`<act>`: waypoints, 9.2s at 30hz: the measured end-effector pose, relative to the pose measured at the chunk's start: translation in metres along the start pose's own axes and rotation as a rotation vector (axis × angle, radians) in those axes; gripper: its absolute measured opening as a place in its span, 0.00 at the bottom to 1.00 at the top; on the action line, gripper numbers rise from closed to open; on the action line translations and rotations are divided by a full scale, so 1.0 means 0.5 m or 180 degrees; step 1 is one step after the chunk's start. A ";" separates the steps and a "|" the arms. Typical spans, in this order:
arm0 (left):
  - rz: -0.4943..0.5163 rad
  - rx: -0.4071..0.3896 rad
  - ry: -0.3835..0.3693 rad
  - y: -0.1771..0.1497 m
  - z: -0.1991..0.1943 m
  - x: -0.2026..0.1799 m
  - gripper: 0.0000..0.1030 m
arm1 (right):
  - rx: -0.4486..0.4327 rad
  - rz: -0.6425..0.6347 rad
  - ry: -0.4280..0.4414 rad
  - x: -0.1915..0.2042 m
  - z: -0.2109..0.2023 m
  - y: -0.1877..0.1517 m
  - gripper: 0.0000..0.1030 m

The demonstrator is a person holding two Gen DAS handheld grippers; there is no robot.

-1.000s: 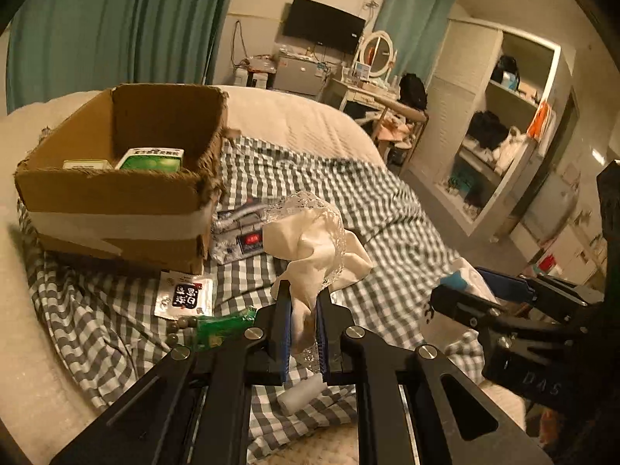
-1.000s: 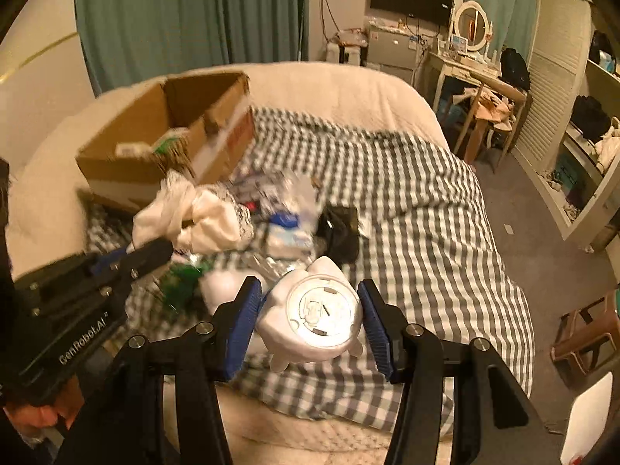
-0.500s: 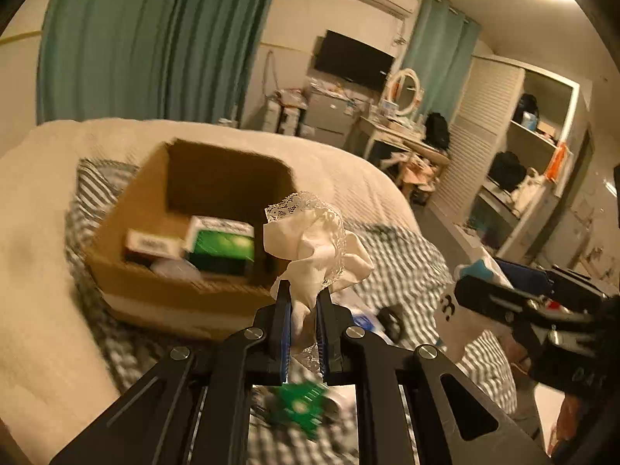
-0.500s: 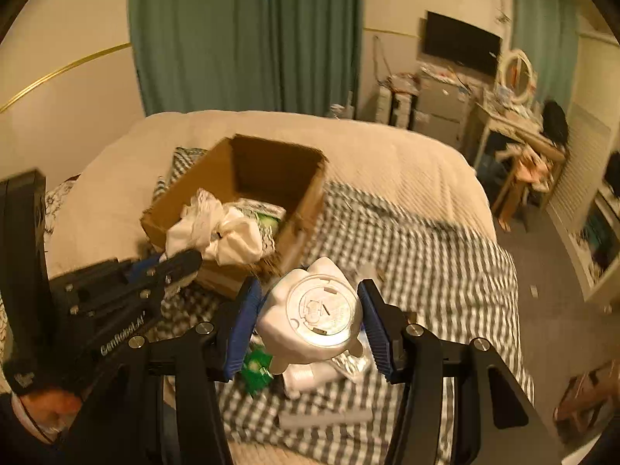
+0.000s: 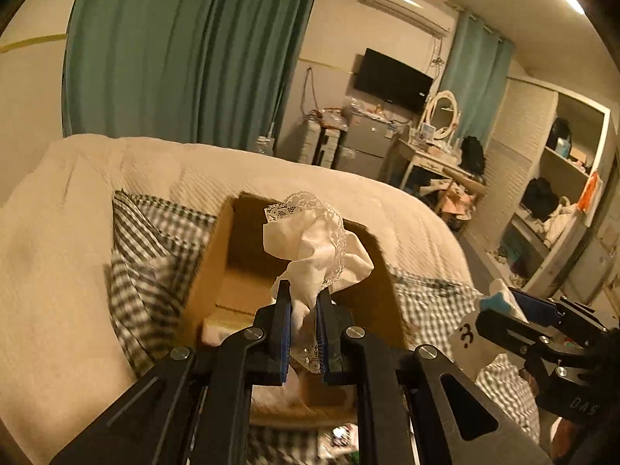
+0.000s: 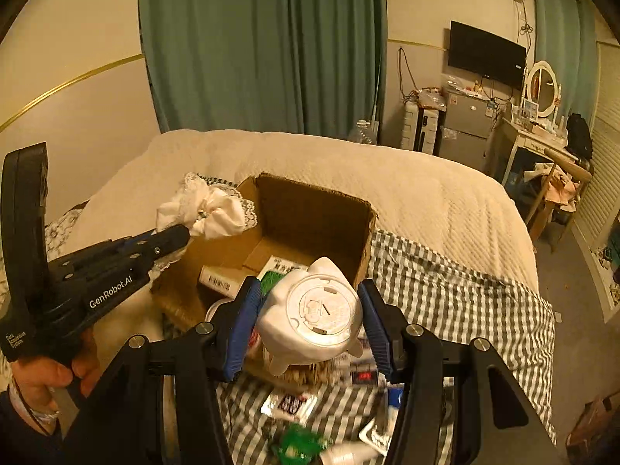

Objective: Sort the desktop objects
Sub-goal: 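Drop the lace cloth into the cardboard box with the left tool while the right tool drops its item there, then reach both tools back to the pile of items on the bed, then grasp the white hair dryer with the left tool while the right tool grasps the black pouch, then carry the hair dryer and black pouch into the cardboard box and release both, then grasp the green snack bag with the left tool while the right tool grasps the blue tissue pack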

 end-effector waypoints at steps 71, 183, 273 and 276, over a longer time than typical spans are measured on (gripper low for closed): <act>0.0936 0.1412 -0.0442 -0.540 0.024 -0.378 0.87 | 0.0383 0.1026 -0.0719 -0.394 -0.153 -0.418 0.84; -0.0016 0.1131 -0.0268 -0.494 0.050 -0.312 0.50 | 0.0876 0.1667 -0.0651 -0.336 -0.061 -0.544 0.53; 0.0255 0.0625 0.0103 -0.366 -0.087 -0.259 1.00 | -0.0112 0.1153 -0.0548 -0.301 -0.295 -0.297 0.78; 0.0164 0.1049 0.0354 -0.418 -0.047 -0.236 1.00 | -0.0043 0.1365 -0.0547 -0.323 -0.275 -0.335 0.78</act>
Point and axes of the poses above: each gripper's, at about its wrist camera, not at the fingertips, and z roughly the way its jaws point, x to its left, y to its top, the point moved 8 cm from there along z, roughly the way its jaws point, and after that the axes turned 13 degrees about -x, right-handed, at the moved point
